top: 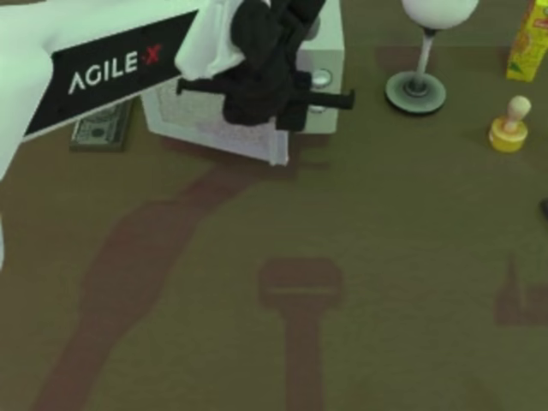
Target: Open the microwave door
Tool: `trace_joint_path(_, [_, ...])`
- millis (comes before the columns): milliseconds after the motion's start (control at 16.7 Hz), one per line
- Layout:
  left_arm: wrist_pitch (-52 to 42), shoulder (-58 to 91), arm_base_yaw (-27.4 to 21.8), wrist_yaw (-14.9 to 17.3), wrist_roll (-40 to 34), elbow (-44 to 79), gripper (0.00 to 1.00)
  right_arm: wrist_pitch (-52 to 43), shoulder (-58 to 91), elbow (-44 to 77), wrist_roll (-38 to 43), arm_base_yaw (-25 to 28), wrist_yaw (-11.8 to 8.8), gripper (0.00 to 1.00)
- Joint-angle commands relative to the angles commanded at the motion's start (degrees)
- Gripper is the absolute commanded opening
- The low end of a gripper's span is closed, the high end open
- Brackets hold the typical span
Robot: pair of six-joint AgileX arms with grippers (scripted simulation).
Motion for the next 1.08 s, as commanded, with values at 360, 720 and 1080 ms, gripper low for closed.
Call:
trace_joint_path(360, [0.0,0.0,0.0,0.0,0.0,0.0,0.0,0.0,0.0,0.0,0.0,0.0,0.0,1.0])
trace_joint_path(720, [0.0,0.0,0.0,0.0,0.0,0.0,0.0,0.0,0.0,0.0,0.0,0.0,0.0,1.0])
trace_joint_path(1080, [2.3,-3.1,0.6,1.9,3.7,-4.7,0.0,0.0,0.0,0.0,0.0,0.0,0.0,1.0])
